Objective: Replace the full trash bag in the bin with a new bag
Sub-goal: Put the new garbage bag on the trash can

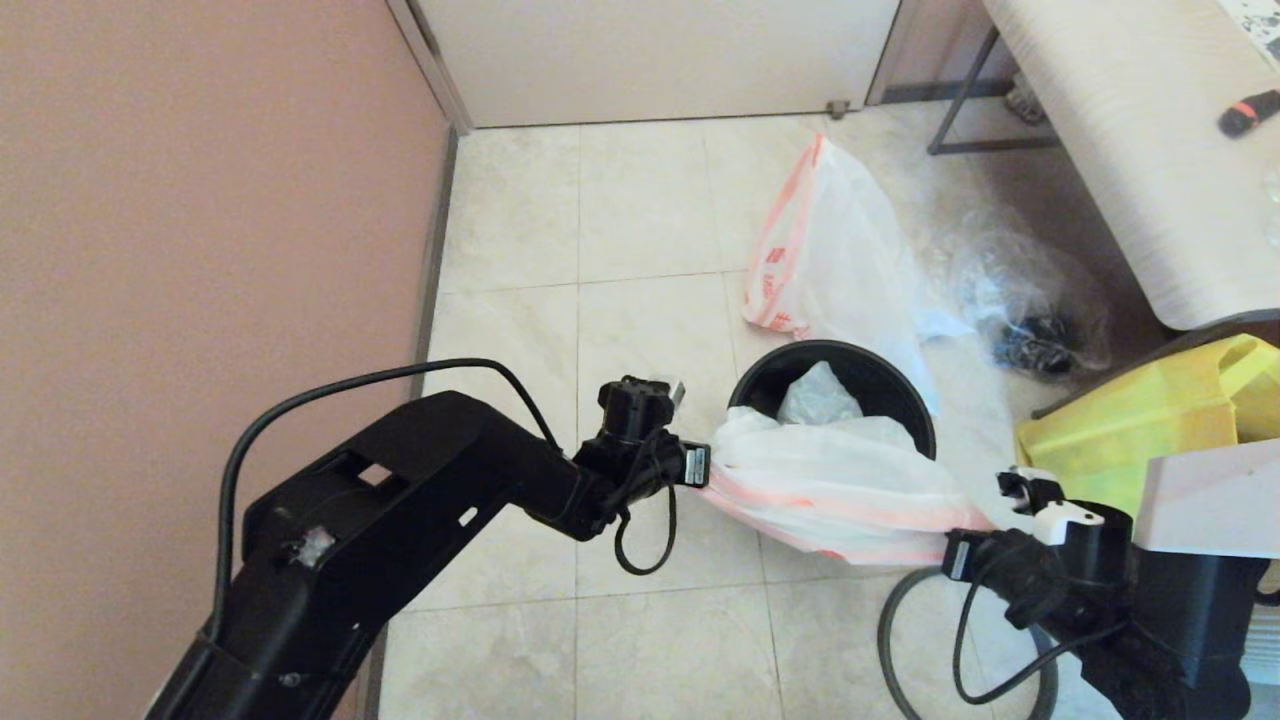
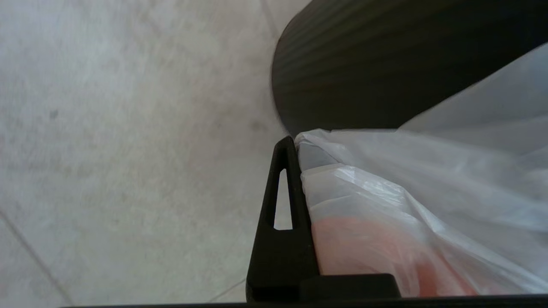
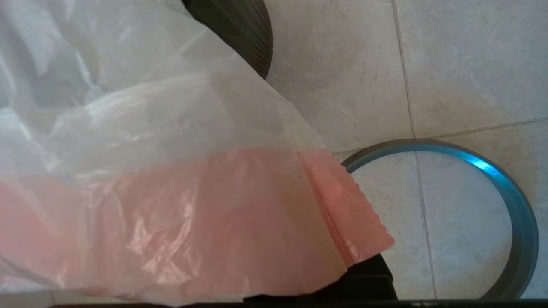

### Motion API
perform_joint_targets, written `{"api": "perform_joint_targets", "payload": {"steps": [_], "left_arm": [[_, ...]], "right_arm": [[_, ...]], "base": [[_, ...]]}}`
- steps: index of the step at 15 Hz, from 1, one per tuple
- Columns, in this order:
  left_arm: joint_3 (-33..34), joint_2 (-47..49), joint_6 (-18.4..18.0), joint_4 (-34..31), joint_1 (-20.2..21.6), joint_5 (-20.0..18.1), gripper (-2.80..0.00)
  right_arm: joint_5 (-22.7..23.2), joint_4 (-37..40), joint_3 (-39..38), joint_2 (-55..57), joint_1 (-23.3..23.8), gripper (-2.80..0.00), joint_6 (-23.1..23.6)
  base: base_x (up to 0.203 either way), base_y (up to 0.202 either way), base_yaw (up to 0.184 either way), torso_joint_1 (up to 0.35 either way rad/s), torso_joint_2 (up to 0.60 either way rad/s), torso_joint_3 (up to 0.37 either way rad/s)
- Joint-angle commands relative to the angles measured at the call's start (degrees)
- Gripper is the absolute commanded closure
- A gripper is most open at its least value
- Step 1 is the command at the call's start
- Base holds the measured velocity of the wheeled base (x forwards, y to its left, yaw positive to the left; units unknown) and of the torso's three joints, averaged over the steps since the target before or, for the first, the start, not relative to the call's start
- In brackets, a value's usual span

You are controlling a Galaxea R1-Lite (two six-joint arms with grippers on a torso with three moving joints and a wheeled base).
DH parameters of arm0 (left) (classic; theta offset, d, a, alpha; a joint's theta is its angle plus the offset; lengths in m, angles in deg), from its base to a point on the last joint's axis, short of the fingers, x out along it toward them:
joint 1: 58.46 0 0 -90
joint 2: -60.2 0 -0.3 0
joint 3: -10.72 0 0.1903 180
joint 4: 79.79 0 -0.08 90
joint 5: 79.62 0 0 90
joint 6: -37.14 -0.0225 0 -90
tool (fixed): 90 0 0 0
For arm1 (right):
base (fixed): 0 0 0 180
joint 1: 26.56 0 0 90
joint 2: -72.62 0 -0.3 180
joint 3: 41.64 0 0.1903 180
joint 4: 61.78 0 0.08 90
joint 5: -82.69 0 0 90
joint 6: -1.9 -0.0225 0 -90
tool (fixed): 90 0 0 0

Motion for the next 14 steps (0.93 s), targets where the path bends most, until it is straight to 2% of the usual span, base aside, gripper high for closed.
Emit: {"api": "perform_joint_targets", "payload": {"steps": [1,5,8,12,13,14], "left_arm": [[1.7,-2.3,0.0,0.5,1.4,-2.4,0.0],[-2.1,-1.7,-0.2,0.5,4.3,-2.5,0.0],[-4.0,0.1,1.0,0.6,2.6,1.2,0.0],[-3.6,-0.2,0.9,0.7,1.8,1.4,0.0],[-3.5,-0.3,0.9,0.7,1.8,1.4,-2.8],[-3.5,-0.4,0.8,0.6,1.8,1.4,-2.8]], "right_arm": [[0.0,-0.5,-0.2,-0.8,0.1,0.0,-0.1],[-0.3,-0.5,0.7,-1.0,1.4,0.0,-0.1],[-0.4,-0.5,0.9,-1.7,1.3,0.0,-1.6],[-0.4,-0.5,0.4,-2.8,0.7,0.0,-2.0],[-0.4,-0.5,0.3,-2.9,0.3,0.0,-1.9],[-0.3,-0.5,0.1,-3.4,-0.1,-2.8,-2.0]], "base": [[0.0,0.0,0.0,0.0,0.0,0.0],[0.0,0.0,0.0,0.0,0.0,0.0],[0.0,0.0,0.0,0.0,0.0,0.0],[0.0,0.0,0.0,0.0,0.0,0.0],[0.0,0.0,0.0,0.0,0.0,0.0],[0.0,0.0,0.0,0.0,0.0,0.0]]}}
